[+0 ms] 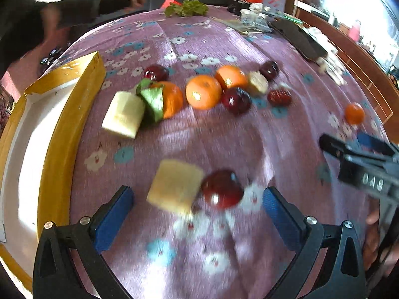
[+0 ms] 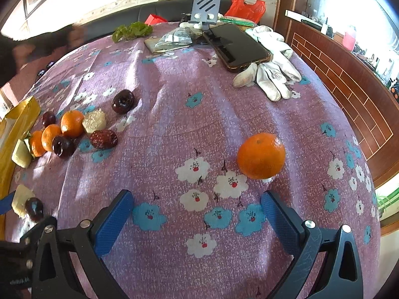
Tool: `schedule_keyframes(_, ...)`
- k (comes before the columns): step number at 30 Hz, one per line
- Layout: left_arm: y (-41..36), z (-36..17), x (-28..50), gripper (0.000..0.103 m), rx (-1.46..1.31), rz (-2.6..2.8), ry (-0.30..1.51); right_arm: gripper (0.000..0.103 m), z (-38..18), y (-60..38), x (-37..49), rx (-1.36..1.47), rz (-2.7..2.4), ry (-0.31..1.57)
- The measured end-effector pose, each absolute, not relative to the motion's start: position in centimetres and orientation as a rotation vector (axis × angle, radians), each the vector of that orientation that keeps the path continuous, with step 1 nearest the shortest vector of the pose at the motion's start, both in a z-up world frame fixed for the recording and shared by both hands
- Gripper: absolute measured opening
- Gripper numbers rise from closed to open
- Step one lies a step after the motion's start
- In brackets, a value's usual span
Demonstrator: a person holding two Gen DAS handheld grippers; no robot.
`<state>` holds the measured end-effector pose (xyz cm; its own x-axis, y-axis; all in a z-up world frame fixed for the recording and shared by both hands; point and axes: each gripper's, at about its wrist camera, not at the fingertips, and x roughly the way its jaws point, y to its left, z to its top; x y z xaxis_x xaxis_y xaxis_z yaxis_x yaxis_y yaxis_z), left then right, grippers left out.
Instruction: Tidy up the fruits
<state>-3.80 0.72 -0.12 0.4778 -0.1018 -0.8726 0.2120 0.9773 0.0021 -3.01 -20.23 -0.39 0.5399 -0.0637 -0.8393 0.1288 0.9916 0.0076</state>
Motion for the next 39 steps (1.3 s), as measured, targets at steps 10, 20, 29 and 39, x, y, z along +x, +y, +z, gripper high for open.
schedule_keyframes(10,5.3,1.8,-7.5,0.103,-0.083,-0.330,0.995,0.103,-0.3,-20.2,-3.9,0.053,-0.074,1.011)
schedule_keyframes(20,13.1,6.8,-11.6,0.096,-0.192,-0.195,0.805,0.103,2.9,-21.3,-7.0,0.060,-0.046,0.867)
schedule_keyframes(29,17.1,15.5,-13.8,0.097,-0.186,-0.048,0.539,0.103,11.1,-22.1,-6.2,0.010,-0.072,0.633)
schedule_keyframes(39,18.8,23.2,-16.9,0.103,-0.059,0.052,0.311,0.103,20.8,-21.0,-1.3,0.002,-0.099,0.510)
